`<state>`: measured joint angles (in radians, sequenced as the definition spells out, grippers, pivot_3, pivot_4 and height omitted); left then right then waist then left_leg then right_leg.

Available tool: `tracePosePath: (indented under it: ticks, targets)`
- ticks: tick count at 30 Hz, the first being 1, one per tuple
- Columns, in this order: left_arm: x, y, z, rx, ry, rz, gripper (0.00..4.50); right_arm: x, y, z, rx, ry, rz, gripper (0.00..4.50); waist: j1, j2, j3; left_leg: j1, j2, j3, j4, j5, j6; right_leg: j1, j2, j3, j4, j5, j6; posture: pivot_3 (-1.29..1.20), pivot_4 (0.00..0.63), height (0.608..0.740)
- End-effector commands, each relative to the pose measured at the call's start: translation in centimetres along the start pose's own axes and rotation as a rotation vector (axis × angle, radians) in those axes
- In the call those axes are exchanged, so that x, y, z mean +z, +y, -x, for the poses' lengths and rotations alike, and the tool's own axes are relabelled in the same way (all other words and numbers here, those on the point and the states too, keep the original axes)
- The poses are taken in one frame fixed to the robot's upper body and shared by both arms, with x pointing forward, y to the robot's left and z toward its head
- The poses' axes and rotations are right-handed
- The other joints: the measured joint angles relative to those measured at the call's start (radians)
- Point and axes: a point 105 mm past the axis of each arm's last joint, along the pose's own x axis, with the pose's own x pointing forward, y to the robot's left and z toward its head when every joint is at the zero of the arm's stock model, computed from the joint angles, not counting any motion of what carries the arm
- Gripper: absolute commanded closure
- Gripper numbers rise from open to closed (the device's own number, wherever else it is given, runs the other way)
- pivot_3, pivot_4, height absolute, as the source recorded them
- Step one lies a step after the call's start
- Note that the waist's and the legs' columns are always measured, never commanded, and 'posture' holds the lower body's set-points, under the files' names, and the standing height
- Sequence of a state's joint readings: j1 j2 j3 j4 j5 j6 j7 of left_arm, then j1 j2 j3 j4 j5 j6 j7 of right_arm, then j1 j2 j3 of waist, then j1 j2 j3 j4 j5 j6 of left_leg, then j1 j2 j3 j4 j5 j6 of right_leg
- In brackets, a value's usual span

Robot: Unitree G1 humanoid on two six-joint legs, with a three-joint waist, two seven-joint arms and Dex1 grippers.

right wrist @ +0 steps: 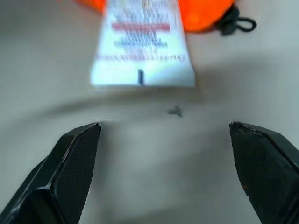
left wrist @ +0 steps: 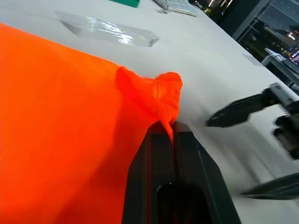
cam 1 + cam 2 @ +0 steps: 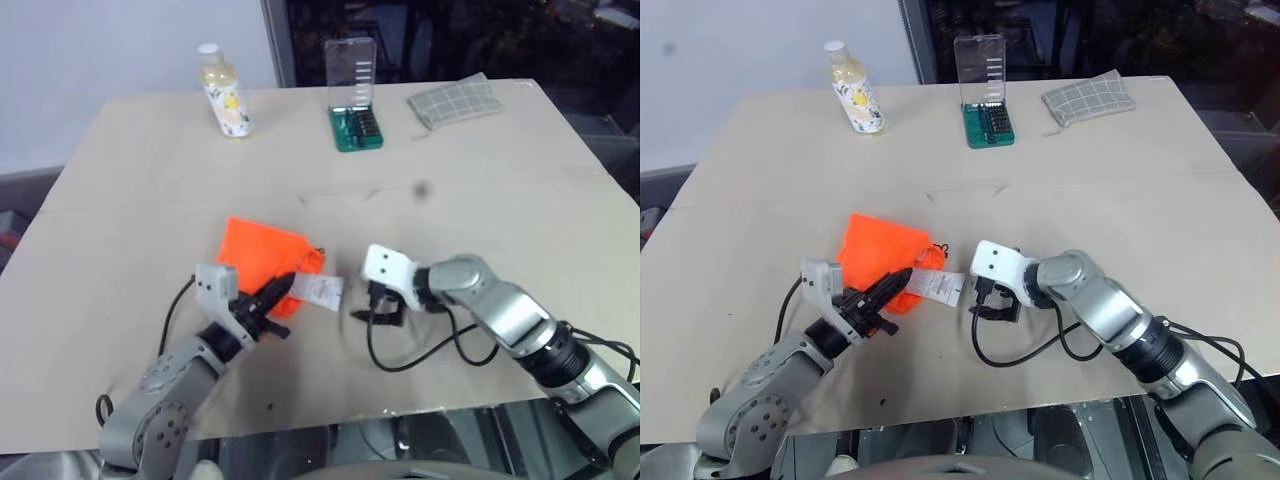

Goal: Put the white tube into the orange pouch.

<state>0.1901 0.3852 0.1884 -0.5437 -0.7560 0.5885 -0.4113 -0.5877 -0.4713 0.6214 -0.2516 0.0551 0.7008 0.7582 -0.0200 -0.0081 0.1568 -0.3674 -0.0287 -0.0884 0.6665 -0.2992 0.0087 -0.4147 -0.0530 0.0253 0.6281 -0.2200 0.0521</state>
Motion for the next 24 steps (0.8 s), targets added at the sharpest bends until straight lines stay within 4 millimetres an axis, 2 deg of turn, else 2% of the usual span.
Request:
tracePosePath:
  ticks: [1, 3, 7, 11, 13, 15, 20, 22, 24]
  targets:
    - [0.8, -0.6, 0.0, -0.033, -0.021, -0.016, 4.50, 0.6, -0.1, -1.5, -0.052, 0.011, 0.126, 0.05, -0.001, 0.000, 0.000, 0.000, 0.000, 0.000, 0.000, 0.000, 0.000, 0.000, 0.000, 0.000, 0.000, 0.000, 0.000, 0.00, 0.150, 0.740]
    - [0.7, -0.7, 0.0, -0.036, -0.019, -0.018, 4.50, 1.2, 0.1, -2.4, -0.050, -0.005, 0.139, 0.05, 0.000, -0.001, -0.001, 0.001, 0.000, 0.000, 0.000, 0.001, -0.001, 0.001, 0.000, 0.000, 0.000, 0.000, 0.000, 0.00, 0.150, 0.740]
    - [0.6, -1.0, -0.1, -0.051, -0.013, -0.018, 4.50, 4.9, 0.2, -4.2, -0.041, -0.131, 0.088, 0.05, -0.008, -0.001, -0.001, 0.003, 0.001, 0.000, 0.000, 0.001, -0.002, 0.002, 0.002, 0.001, 0.000, 0.000, 0.000, 0.00, 0.150, 0.740]
    - [0.4, -1.1, -0.2, -0.057, -0.010, -0.014, 4.50, 7.4, -1.2, -4.7, -0.106, -0.221, 0.028, 0.05, -0.011, -0.001, 0.000, 0.002, 0.003, 0.000, 0.000, 0.002, -0.003, 0.001, 0.002, 0.001, 0.001, 0.000, -0.001, 0.00, 0.150, 0.740]
    - [0.3, -1.2, -0.2, -0.060, -0.008, -0.011, 4.50, 8.0, -1.8, -4.5, -0.137, -0.260, -0.010, 0.05, -0.007, -0.001, 0.000, 0.001, 0.002, -0.001, 0.000, 0.001, -0.002, 0.000, 0.001, 0.000, 0.001, 0.000, -0.001, 0.00, 0.150, 0.740]
    - [0.2, -1.2, -0.3, -0.062, -0.004, -0.011, 4.50, 7.8, -1.7, -4.1, -0.131, -0.274, -0.043, 0.05, -0.002, -0.001, 0.000, 0.001, 0.002, -0.001, 0.000, 0.001, -0.002, 0.000, 0.000, 0.000, 0.000, 0.000, -0.001, 0.00, 0.150, 0.740]
    - [-0.1, -0.1, 0.1, -0.026, 0.017, -0.039, 4.50, 4.1, -0.4, -1.3, -0.043, -0.179, -0.036, 0.05, 0.007, 0.000, 0.000, -0.001, 0.001, -0.002, -0.002, 0.001, -0.002, 0.000, 0.000, -0.001, -0.001, 0.000, -0.001, 0.00, 0.150, 0.740]
    - [-0.7, 0.6, 0.5, -0.018, 0.067, -0.111, 4.50, 2.5, -0.7, 0.4, -0.033, -0.134, -0.037, 0.05, 0.006, 0.000, 0.000, -0.001, 0.000, -0.001, -0.002, 0.001, -0.002, -0.001, 0.000, -0.001, -0.001, 0.000, -0.001, 0.00, 0.150, 0.740]
    - [-1.7, 1.2, 1.0, -0.010, 0.125, -0.173, 4.50, 2.2, -2.3, 1.4, -0.097, -0.185, -0.197, 0.05, 0.001, 0.000, 0.000, -0.001, 0.000, -0.001, -0.002, 0.001, -0.002, -0.001, 0.000, -0.001, -0.001, 0.000, -0.001, 0.00, 0.150, 0.740]
